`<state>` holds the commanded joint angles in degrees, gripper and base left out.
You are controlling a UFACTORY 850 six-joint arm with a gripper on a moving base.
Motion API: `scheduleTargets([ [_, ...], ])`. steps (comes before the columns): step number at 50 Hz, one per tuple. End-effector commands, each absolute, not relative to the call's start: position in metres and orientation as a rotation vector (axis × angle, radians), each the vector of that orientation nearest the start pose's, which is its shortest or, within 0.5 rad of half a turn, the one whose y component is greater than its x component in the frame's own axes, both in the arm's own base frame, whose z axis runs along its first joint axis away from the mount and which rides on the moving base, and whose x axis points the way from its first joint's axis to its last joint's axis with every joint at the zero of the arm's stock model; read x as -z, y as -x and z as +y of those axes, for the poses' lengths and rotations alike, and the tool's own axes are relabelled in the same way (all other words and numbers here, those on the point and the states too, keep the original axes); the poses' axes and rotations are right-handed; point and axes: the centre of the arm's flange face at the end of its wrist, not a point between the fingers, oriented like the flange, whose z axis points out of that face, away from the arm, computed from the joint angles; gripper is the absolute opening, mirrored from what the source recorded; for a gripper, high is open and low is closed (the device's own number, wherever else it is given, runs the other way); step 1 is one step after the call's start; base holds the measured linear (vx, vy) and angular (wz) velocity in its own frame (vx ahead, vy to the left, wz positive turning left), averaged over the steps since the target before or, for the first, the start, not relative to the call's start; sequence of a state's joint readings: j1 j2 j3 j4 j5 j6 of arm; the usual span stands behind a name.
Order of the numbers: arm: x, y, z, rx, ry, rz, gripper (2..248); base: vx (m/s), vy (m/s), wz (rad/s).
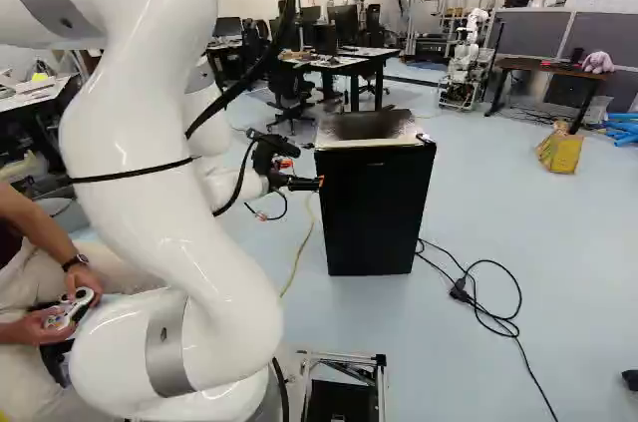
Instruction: Grab a drink from the fridge
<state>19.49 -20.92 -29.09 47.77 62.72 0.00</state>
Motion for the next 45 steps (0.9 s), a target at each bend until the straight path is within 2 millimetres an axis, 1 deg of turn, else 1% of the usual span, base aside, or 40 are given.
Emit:
scheduleTargets([
  [32, -0.263, -0.431, 0.099, 1.965, 2.65, 0.756, 247, 0.0, 0.0, 0.0],
  [45, -0.261, -0.443, 0.104, 2.036, 2.609, 0.772, 247, 0.0, 0.0, 0.0],
])
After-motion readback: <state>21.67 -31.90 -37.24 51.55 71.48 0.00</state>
